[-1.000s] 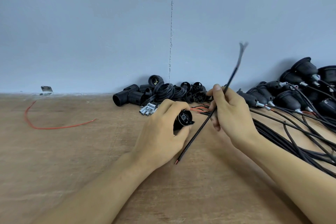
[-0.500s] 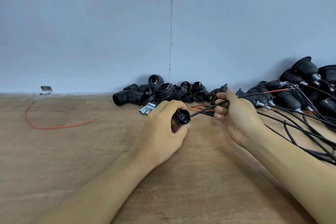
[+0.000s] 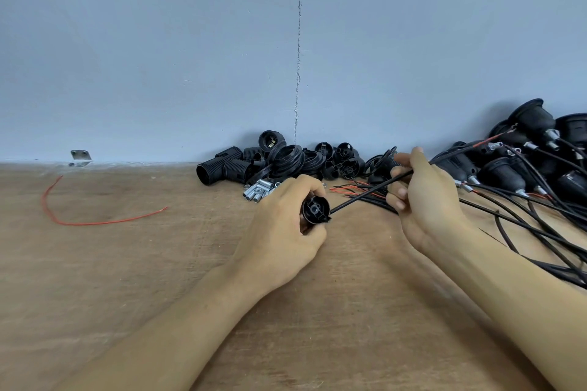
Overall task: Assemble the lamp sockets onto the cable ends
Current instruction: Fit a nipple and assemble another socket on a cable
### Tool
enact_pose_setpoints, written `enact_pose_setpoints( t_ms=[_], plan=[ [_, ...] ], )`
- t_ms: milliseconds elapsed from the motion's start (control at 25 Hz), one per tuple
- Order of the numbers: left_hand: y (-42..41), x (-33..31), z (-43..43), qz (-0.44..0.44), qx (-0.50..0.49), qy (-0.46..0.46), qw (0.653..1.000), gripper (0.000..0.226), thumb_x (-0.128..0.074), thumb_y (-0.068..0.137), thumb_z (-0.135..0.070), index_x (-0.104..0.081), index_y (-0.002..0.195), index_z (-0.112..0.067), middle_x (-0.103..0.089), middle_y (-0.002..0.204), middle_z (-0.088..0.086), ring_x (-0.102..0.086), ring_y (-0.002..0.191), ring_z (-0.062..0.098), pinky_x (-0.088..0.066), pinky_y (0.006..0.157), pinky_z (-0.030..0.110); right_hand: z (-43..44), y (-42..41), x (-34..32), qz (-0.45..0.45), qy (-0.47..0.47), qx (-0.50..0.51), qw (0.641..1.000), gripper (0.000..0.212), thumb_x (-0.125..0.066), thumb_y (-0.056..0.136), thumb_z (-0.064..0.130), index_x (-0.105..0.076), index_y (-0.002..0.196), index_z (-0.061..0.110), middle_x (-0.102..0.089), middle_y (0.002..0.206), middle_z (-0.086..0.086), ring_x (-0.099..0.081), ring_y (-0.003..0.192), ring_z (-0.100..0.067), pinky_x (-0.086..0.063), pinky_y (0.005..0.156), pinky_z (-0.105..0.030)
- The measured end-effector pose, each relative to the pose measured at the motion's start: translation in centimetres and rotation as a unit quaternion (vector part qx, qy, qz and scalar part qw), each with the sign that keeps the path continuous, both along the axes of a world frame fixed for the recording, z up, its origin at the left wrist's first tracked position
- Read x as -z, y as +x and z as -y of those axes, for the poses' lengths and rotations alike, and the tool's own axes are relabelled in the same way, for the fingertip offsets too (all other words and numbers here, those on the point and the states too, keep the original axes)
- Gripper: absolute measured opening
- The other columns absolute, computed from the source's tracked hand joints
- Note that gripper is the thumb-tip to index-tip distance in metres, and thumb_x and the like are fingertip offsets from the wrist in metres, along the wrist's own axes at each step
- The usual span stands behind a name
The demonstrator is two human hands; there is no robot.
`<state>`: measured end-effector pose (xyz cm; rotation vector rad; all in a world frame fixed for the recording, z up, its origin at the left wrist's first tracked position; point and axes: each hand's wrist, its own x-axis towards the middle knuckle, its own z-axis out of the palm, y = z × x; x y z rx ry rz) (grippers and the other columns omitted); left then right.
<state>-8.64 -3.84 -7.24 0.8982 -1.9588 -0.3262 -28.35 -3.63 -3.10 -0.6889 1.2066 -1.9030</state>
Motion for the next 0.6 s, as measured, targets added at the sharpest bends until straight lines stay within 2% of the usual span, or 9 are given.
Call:
enact_pose_setpoints(
  t_ms=[120,280,320,400,520,600],
  plan=[
    [-0.1,0.0,0.1,-0.012,0.010,0.003,1.000,0.047,-0.073,0.076,-0.003,-0.054,0.098,-0.040,-0.060,0.092,-0.017,-0.056,0.076,-0.003,-0.039,0.068,0.005,-0.4,1.0,0.3,-0.060,0.009,-0.105,0.993,0.015,-0.059,0.100,0.022,-0.059,0.095,0.008,-0.048,0.069,0.000,-0.039,0.046,-0.009,-0.031,0.041,-0.022],
    [0.0,0.1,0.2,-0.042,0.023,0.012,0.999,0.051,-0.075,0.076,-0.002,-0.055,0.100,-0.042,-0.060,0.090,-0.019,-0.058,0.070,-0.004,-0.041,0.067,0.006,-1.5,2.6,1.4,-0.229,0.064,-0.283,0.929,0.016,-0.063,0.097,0.020,-0.063,0.102,0.005,-0.059,0.072,-0.003,-0.051,0.054,-0.014,-0.040,0.048,-0.025],
    [0.0,0.1,0.3,-0.047,0.028,0.023,0.998,0.050,-0.075,0.077,-0.002,-0.056,0.101,-0.041,-0.063,0.092,-0.017,-0.060,0.070,-0.001,-0.043,0.067,0.008,-1.6,2.8,1.5,-0.249,0.063,-0.286,0.923,0.016,-0.061,0.098,0.019,-0.063,0.102,0.004,-0.062,0.072,-0.004,-0.054,0.054,-0.015,-0.042,0.048,-0.026],
    [0.0,0.2,0.5,-0.054,0.028,0.043,0.997,0.044,-0.077,0.078,-0.005,-0.058,0.101,-0.037,-0.065,0.094,-0.014,-0.063,0.073,0.004,-0.045,0.068,0.013,-1.4,2.8,1.3,-0.237,0.031,-0.230,0.943,0.018,-0.056,0.101,0.018,-0.060,0.101,0.001,-0.066,0.071,-0.006,-0.056,0.054,-0.016,-0.045,0.048,-0.026],
    [-0.1,0.1,0.5,-0.057,0.006,0.046,0.997,0.039,-0.081,0.076,-0.009,-0.062,0.099,-0.034,-0.064,0.090,-0.014,-0.060,0.071,0.005,-0.042,0.066,0.009,-1.1,1.7,0.5,-0.200,-0.037,-0.123,0.971,0.019,-0.051,0.104,0.020,-0.056,0.096,0.003,-0.067,0.066,-0.004,-0.056,0.050,-0.016,-0.047,0.047,-0.026],
    [-0.1,0.1,0.5,-0.046,-0.004,0.042,0.998,0.038,-0.084,0.075,-0.013,-0.063,0.099,-0.034,-0.063,0.089,-0.014,-0.060,0.071,0.007,-0.042,0.066,0.009,-1.1,1.5,0.5,-0.200,-0.066,-0.122,0.970,0.021,-0.052,0.103,0.023,-0.055,0.094,0.005,-0.067,0.065,-0.003,-0.056,0.050,-0.016,-0.048,0.048,-0.026]
  ],
)
